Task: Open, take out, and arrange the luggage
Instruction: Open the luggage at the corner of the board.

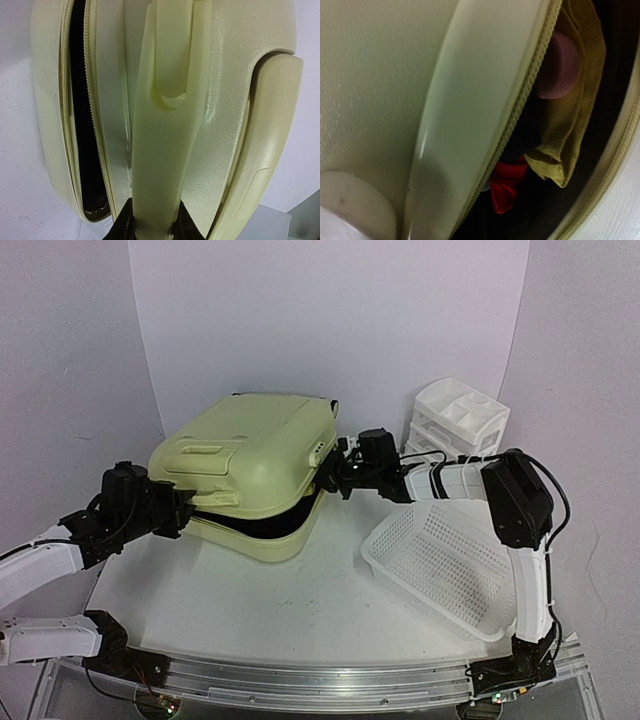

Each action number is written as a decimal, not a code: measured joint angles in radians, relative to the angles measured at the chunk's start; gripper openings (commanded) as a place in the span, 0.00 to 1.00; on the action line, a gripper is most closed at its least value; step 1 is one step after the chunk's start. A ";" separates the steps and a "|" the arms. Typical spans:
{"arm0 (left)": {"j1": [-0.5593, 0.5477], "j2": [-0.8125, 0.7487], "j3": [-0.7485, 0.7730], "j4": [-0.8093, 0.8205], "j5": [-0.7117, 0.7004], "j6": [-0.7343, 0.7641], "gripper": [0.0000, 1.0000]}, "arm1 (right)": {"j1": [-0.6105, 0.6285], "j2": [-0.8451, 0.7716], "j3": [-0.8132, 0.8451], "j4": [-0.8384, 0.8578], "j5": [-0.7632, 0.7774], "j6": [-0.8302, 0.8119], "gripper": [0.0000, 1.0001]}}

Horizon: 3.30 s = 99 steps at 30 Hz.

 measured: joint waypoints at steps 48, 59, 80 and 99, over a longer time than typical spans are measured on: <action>-0.611 0.650 0.972 -0.737 -0.789 2.095 1.00 | 0.058 0.109 0.439 -0.087 -0.071 -0.023 0.00; -0.549 0.751 0.978 -0.615 -0.919 2.252 0.70 | 0.068 0.111 0.463 -0.115 -0.060 -0.025 0.00; -0.393 0.764 1.004 -0.185 -1.047 2.601 0.16 | 0.076 -0.036 0.252 -0.199 0.088 -0.166 0.37; -0.201 0.597 0.935 -0.101 -1.054 2.600 0.00 | 0.012 -0.440 -0.039 -0.531 0.381 -0.388 0.89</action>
